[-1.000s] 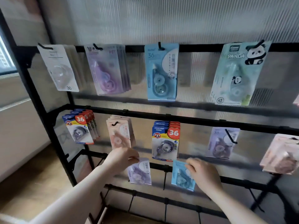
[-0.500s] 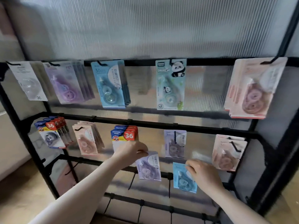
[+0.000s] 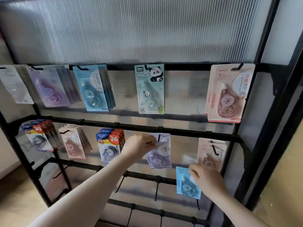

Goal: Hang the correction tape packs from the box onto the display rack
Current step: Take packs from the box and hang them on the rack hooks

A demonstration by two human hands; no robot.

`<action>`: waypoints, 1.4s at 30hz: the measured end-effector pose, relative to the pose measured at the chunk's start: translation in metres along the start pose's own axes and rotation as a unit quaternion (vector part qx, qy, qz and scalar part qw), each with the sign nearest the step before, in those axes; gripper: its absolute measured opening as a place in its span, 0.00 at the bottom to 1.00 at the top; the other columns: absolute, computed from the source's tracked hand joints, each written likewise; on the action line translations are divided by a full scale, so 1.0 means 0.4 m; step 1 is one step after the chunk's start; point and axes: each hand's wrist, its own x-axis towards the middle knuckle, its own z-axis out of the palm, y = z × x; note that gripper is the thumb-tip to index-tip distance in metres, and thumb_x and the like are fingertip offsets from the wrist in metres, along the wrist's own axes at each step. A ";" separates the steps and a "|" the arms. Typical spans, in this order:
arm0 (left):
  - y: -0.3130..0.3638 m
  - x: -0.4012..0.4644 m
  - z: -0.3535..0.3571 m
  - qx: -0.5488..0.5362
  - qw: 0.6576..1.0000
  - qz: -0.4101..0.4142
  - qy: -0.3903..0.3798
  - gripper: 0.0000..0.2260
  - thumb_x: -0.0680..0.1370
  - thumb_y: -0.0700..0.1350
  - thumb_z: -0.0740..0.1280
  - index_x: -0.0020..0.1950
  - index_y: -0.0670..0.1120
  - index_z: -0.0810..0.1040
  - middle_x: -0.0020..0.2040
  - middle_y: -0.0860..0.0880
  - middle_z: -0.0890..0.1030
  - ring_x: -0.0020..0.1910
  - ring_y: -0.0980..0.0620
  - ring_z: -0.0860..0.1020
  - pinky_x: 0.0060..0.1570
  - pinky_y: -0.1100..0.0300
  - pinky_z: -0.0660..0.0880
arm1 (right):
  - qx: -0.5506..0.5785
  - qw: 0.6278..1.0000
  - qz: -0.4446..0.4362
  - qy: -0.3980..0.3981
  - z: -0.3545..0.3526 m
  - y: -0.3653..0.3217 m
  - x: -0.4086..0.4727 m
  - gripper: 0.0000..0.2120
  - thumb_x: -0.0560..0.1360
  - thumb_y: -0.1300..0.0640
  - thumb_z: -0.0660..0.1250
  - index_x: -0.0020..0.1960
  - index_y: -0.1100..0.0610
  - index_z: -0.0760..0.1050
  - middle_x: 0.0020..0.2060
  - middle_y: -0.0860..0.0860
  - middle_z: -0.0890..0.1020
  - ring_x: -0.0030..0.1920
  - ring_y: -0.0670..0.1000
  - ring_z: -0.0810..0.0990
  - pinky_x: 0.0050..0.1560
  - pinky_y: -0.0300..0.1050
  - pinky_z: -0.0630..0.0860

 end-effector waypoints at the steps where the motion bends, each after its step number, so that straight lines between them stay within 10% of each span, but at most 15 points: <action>1: -0.001 0.001 0.000 0.000 1.000 -0.003 0.004 0.08 0.75 0.49 0.69 0.50 0.47 0.82 0.45 0.50 0.83 0.43 0.50 0.79 0.39 0.58 0.74 | 0.006 1.000 0.010 -0.023 0.001 0.006 0.000 0.07 0.78 0.52 0.62 0.48 0.52 0.78 0.44 0.45 0.82 0.40 0.43 0.67 0.33 0.38 0.60; 14: -0.003 0.020 0.004 0.008 0.997 0.065 -0.052 0.10 0.79 0.47 0.64 0.56 0.49 0.82 0.54 0.53 0.82 0.51 0.52 0.80 0.46 0.60 0.75 | 0.018 0.998 0.040 -0.050 0.018 0.029 0.010 0.11 0.80 0.51 0.56 0.51 0.52 0.77 0.47 0.46 0.82 0.47 0.46 0.76 0.30 0.31 0.57; 25: -0.036 0.033 0.045 0.025 0.998 0.051 -0.013 0.09 0.79 0.45 0.62 0.54 0.47 0.82 0.50 0.50 0.82 0.46 0.48 0.80 0.41 0.56 0.76 | 0.019 1.000 0.023 -0.011 0.024 0.023 0.023 0.04 0.74 0.53 0.68 0.42 0.52 0.80 0.37 0.47 0.83 0.39 0.49 0.80 0.40 0.41 0.67; 33: -0.041 0.073 0.086 0.039 0.998 0.047 0.010 0.10 0.79 0.45 0.63 0.57 0.48 0.81 0.52 0.50 0.81 0.46 0.47 0.80 0.36 0.62 0.68 | 0.033 0.998 0.021 -0.044 0.052 0.054 0.040 0.08 0.78 0.53 0.62 0.45 0.53 0.79 0.41 0.49 0.83 0.44 0.53 0.80 0.59 0.49 0.72; 42: -0.058 0.104 0.109 0.055 0.995 0.075 0.038 0.08 0.77 0.42 0.65 0.52 0.46 0.83 0.48 0.48 0.82 0.43 0.46 0.81 0.33 0.58 0.74 | 0.043 0.998 0.012 -0.041 0.070 0.076 0.062 0.10 0.79 0.51 0.60 0.48 0.52 0.79 0.43 0.47 0.83 0.44 0.49 0.80 0.57 0.44 0.72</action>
